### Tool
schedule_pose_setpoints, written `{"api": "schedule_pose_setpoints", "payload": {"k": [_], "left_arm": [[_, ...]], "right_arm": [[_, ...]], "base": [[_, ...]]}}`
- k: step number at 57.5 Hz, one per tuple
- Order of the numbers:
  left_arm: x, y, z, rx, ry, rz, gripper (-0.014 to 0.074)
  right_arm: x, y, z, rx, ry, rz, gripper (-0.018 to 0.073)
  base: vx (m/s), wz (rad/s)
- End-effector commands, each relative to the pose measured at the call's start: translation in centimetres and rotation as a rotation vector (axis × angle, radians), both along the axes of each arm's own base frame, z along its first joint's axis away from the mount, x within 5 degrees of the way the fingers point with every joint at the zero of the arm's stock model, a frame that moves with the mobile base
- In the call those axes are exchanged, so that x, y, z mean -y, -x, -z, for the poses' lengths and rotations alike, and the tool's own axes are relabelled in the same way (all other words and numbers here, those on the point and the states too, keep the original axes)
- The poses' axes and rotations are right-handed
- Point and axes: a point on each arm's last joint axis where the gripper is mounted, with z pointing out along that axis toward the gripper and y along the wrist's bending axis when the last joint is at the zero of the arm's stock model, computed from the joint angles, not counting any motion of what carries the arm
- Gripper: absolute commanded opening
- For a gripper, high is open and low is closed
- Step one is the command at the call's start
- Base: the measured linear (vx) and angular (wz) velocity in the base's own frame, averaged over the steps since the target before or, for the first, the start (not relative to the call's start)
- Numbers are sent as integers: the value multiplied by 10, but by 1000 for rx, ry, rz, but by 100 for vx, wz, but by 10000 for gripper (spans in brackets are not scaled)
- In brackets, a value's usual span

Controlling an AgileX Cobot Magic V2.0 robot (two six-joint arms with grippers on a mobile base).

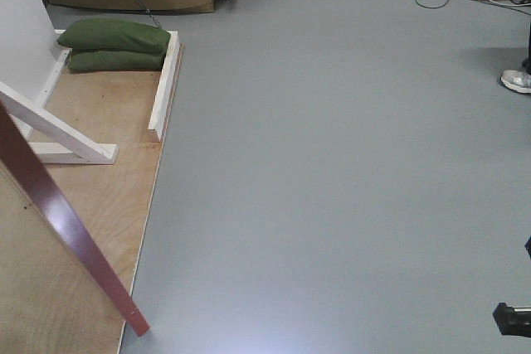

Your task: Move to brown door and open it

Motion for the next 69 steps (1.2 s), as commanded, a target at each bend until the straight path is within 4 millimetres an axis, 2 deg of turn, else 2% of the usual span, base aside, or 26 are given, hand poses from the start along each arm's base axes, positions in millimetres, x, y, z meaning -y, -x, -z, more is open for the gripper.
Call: {"api": "schedule_pose_setpoints", "payload": {"k": [1, 9, 22, 55, 63, 69], "left_arm": [[11, -15, -9, -22, -74, 119, -6], [19, -43, -15, -69, -143, 249, -6], [18, -65, -25, -67, -176, 267, -6], [19, -109, 13, -198, -128, 374, -6], [20, -115, 15, -211, -128, 399, -6], [22, -122, 8, -198, -141, 435, -6]], "right_arm": [[0, -2, -5, 65, 12, 3, 0], [0, -2, -5, 65, 12, 3, 0], [0, -2, -5, 65, 12, 3, 0], [0, -2, -5, 65, 12, 3, 0], [0, -2, -5, 65, 12, 3, 0], [0, -2, -5, 65, 12, 3, 0]], "base": [[0, 0], [0, 0], [0, 0], [0, 0], [0, 0], [0, 0]]}}
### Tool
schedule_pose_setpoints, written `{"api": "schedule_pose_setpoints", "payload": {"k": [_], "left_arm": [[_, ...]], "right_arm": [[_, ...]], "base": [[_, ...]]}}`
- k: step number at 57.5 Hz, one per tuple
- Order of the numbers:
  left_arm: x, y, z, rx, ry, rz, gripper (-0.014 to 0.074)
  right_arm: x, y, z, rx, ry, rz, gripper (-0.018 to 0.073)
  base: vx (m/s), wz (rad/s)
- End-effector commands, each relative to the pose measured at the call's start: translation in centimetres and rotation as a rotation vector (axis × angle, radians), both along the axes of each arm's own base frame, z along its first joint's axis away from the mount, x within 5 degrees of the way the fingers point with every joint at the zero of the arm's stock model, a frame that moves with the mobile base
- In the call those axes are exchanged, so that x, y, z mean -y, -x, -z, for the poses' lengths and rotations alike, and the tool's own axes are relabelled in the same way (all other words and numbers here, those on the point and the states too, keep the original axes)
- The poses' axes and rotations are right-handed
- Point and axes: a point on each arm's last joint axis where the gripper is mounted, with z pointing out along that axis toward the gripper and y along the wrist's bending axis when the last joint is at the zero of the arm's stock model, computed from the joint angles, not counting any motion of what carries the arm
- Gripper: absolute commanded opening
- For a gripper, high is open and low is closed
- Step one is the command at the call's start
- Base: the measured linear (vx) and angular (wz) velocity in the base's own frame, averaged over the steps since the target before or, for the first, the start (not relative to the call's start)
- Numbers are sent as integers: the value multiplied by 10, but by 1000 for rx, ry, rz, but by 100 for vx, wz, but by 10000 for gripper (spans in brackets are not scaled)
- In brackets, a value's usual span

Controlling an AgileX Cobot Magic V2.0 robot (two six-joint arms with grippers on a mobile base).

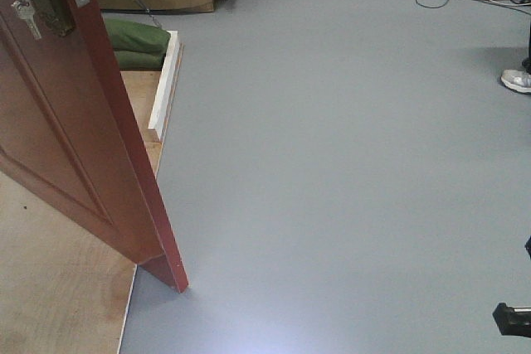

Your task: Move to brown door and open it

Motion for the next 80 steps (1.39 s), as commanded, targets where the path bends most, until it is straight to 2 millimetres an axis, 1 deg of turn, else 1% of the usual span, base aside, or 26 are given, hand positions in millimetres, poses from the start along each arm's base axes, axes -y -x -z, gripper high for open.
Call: {"api": "schedule_pose_setpoints", "payload": {"k": [1, 6, 12, 25, 32, 80], "left_arm": [[6, 6, -31, 89, 14, 33, -6], [7, 1, -38, 106, 9, 53, -6], [7, -4, -41, 114, 8, 54, -6], [4, -15, -31, 90, 13, 42, -6], [4, -18, -28, 81, 14, 46, -6], [4, -20, -26, 72, 15, 57, -6]], "right_arm": [[0, -2, -5, 65, 12, 3, 0], [0, -2, -5, 65, 12, 3, 0], [0, -2, -5, 65, 12, 3, 0], [0, -2, -5, 65, 12, 3, 0], [0, -2, -5, 65, 12, 3, 0], [0, -2, -5, 65, 12, 3, 0]], "base": [[0, 0], [0, 0], [0, 0], [0, 0], [0, 0], [0, 0]]}}
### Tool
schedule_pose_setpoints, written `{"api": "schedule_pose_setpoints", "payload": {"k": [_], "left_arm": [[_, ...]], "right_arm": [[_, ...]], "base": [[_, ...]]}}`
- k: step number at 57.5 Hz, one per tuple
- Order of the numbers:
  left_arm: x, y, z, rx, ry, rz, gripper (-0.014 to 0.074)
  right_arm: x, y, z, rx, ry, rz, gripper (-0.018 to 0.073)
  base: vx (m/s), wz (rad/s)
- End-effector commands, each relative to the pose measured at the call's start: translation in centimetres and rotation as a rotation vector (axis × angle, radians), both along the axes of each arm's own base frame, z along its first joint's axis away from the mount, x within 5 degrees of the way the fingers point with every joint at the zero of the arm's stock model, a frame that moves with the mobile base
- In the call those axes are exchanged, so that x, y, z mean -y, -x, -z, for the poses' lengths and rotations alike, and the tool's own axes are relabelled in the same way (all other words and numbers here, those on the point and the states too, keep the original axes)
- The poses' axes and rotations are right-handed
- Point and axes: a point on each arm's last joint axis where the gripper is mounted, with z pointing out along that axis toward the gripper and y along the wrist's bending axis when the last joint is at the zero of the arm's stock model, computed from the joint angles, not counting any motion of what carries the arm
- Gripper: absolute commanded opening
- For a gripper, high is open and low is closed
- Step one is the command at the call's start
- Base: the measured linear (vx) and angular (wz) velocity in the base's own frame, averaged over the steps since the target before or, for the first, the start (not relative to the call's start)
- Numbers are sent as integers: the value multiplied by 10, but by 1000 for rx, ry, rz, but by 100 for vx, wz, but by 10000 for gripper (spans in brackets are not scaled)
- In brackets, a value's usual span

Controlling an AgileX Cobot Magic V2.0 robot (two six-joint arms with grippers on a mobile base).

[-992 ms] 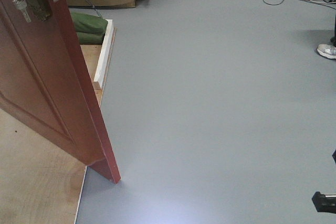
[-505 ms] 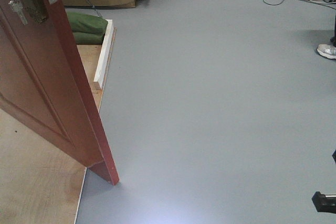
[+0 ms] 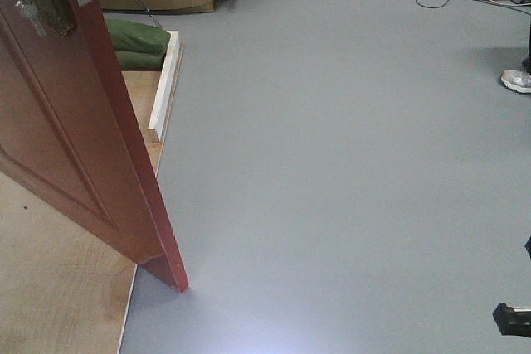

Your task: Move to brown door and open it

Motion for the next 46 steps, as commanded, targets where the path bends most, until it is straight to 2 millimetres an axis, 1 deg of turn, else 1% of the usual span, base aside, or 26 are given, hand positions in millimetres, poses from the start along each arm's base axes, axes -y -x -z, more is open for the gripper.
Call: {"api": "schedule_pose_setpoints", "payload": {"k": [1, 46], "left_arm": [[4, 13, -27, 83, 20, -4, -6], [4, 13, -27, 83, 20, -4, -6]], "right_arm": [[0, -2, -5, 65, 12, 3, 0], [0, -2, -5, 65, 12, 3, 0]], "base": [[0, 0], [0, 0]]}}
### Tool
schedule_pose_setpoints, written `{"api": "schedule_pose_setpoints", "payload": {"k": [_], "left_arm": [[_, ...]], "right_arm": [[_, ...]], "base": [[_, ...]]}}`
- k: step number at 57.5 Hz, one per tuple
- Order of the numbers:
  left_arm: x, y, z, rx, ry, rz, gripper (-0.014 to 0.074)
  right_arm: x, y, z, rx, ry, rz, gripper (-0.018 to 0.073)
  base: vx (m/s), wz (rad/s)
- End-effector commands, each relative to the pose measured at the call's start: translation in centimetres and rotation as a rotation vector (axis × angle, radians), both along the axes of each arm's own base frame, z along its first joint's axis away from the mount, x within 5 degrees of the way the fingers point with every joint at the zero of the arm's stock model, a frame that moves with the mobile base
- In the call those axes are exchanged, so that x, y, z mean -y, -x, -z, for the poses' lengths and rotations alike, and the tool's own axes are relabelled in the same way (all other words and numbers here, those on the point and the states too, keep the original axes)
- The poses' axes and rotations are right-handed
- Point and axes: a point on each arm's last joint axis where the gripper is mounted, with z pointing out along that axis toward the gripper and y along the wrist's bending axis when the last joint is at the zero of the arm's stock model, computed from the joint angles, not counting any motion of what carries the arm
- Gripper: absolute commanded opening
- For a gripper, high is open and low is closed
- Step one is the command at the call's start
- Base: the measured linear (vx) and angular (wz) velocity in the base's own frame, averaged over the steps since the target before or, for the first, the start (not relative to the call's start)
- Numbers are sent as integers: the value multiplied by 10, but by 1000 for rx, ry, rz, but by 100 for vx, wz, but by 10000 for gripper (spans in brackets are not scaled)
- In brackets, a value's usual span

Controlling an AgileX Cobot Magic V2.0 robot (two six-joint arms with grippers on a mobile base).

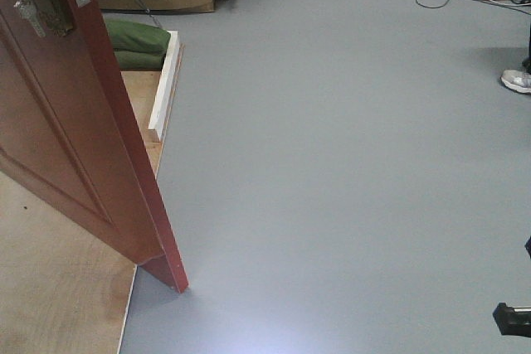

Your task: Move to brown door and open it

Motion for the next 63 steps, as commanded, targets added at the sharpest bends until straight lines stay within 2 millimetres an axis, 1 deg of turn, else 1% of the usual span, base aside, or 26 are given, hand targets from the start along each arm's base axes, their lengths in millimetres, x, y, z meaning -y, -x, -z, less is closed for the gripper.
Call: {"api": "schedule_pose_setpoints", "payload": {"k": [1, 31, 63], "left_arm": [[4, 13, -27, 83, 20, -4, -6], [4, 13, -27, 83, 20, -4, -6], [4, 13, -27, 83, 20, -4, -6]], "right_arm": [[0, -2, -5, 65, 12, 3, 0], [0, -2, -5, 65, 12, 3, 0], [0, -2, -5, 65, 12, 3, 0]], "base": [[0, 0], [2, 0], [8, -2]]}}
